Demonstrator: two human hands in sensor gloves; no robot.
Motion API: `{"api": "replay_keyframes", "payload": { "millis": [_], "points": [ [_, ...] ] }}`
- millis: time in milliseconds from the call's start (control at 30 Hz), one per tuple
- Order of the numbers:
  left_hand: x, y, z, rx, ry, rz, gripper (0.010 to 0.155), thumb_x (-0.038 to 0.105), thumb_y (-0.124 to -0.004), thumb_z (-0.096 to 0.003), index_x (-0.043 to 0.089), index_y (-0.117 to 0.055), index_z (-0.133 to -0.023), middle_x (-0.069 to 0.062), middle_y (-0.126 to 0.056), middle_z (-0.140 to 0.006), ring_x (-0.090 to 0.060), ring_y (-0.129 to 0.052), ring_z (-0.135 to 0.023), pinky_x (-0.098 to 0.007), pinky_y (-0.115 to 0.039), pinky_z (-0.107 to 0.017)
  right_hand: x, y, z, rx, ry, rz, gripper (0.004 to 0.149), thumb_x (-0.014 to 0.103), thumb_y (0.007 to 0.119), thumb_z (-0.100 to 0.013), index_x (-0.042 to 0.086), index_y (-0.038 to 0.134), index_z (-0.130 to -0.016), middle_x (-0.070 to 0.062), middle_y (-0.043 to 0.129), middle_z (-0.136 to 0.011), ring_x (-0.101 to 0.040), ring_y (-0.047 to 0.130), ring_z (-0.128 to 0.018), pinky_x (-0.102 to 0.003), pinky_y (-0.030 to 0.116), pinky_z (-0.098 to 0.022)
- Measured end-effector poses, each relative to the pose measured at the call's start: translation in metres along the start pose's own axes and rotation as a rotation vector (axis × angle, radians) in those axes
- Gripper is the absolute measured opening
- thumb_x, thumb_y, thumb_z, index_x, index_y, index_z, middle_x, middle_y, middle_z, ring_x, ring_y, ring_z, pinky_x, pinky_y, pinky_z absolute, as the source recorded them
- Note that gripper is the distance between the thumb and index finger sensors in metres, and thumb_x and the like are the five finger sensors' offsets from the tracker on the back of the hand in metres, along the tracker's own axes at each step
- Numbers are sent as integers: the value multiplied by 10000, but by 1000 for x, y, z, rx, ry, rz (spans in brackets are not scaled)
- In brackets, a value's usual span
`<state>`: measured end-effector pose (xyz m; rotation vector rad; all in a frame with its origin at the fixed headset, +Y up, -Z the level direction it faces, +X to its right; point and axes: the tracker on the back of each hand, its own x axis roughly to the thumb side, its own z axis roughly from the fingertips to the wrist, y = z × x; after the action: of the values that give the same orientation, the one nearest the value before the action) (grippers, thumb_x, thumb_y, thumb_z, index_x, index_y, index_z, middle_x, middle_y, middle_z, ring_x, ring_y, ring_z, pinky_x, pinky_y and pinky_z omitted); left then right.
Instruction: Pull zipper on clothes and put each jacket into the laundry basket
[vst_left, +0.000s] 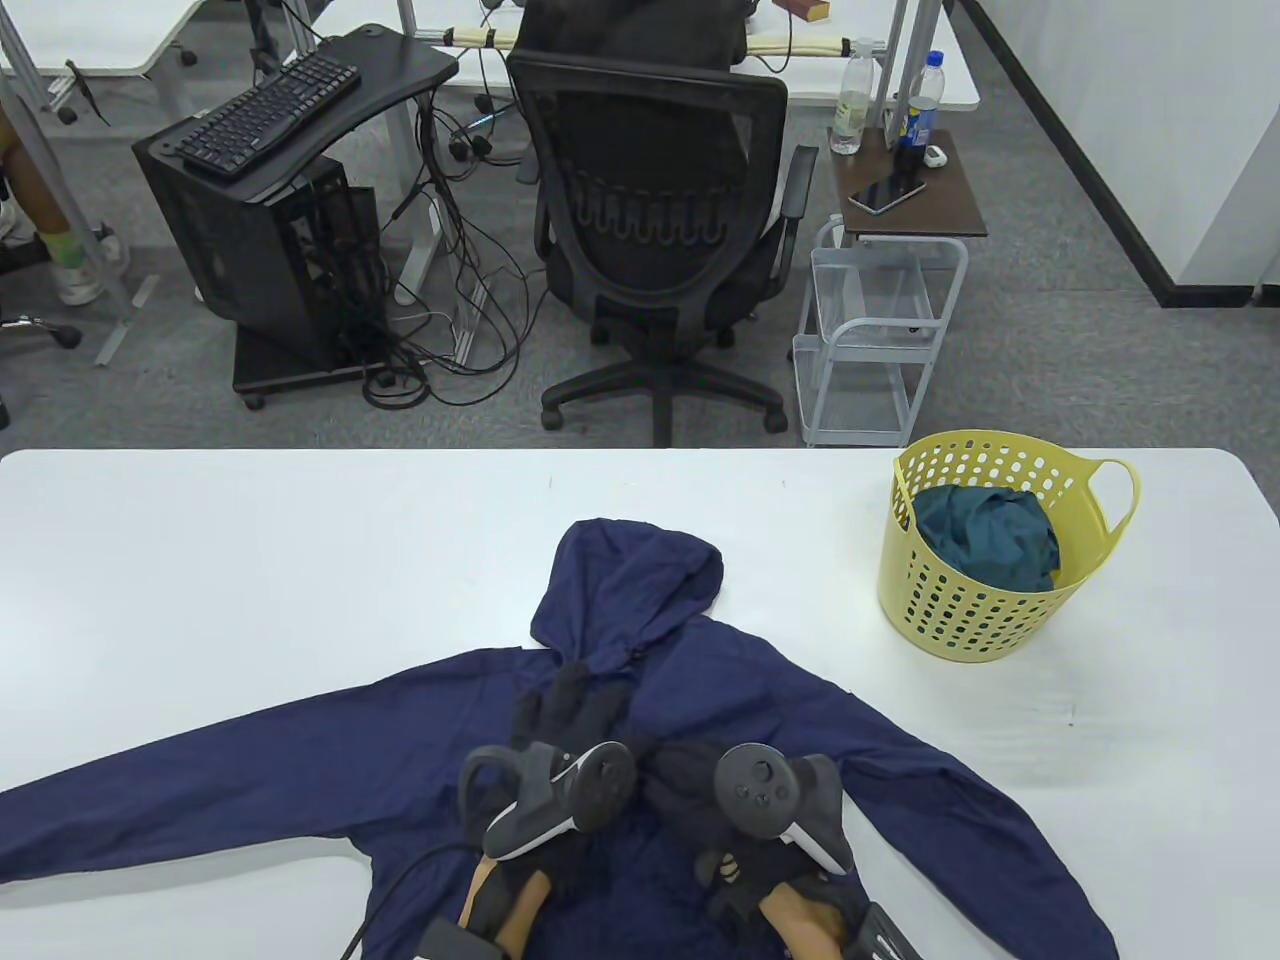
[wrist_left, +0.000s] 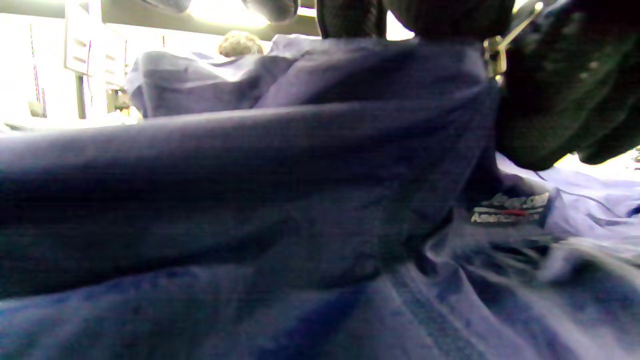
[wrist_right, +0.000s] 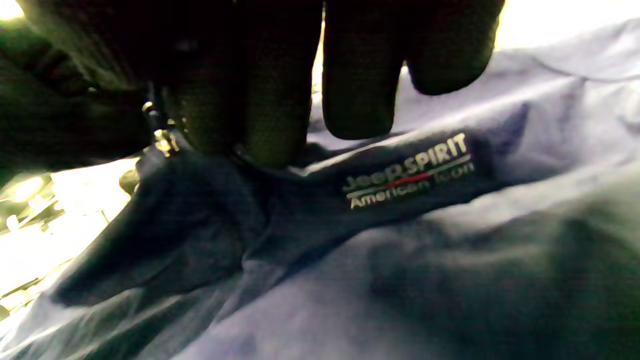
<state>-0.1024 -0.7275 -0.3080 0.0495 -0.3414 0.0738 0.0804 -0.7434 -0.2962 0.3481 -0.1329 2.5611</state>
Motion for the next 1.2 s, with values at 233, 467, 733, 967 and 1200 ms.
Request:
{"api": "replay_keyframes", "payload": {
  "millis": [233,467,733,967,1200],
  "points": [
    [-9,1,3,-80,12,-25,499,410,-733,-391,533,-755,-874,119,-633,-1144,-327,-387,-1099,-676,-409,-724,0,1,0,-6,9,-14,435,540,771,-448,334,927,-798,34,1000,-870,-341,934,-827,-555,718,-619],
    [-14,0,4,83,119,-92,419,442,-760,-371,559,-838,-766,163,-768,-1063,-290,-541,-1073,-625,-512,-718,8,12,2,85,-43,79,443,529,777,-446,323,930,-807,17,1001,-870,-345,909,-850,-575,695,-629],
    [-20,-10,-4,115,243,-172,396,449,-785,-364,582,-871,-727,188,-803,-1038,-274,-589,-1060,-607,-539,-715,33,25,7,145,-101,321,449,521,770,-447,311,926,-811,17,990,-882,-342,881,-877,-580,674,-645],
    [-35,-17,-9,64,352,-201,397,443,-786,-374,571,-879,-738,176,-791,-1051,-287,-564,-1063,-604,-532,-716,49,32,13,295,-156,407,448,513,773,-446,315,924,-819,8,931,-950,-359,824,-922,-590,651,-658],
    [-49,-26,-12,-74,397,-183,405,438,-770,-397,562,-864,-772,154,-727,-1094,-303,-508,-1074,-609,-501,-722,55,43,19,497,-148,394,451,507,763,-454,326,900,-843,-18,787,-1065,-418,793,-933,-595,660,-653]
  ]
}}
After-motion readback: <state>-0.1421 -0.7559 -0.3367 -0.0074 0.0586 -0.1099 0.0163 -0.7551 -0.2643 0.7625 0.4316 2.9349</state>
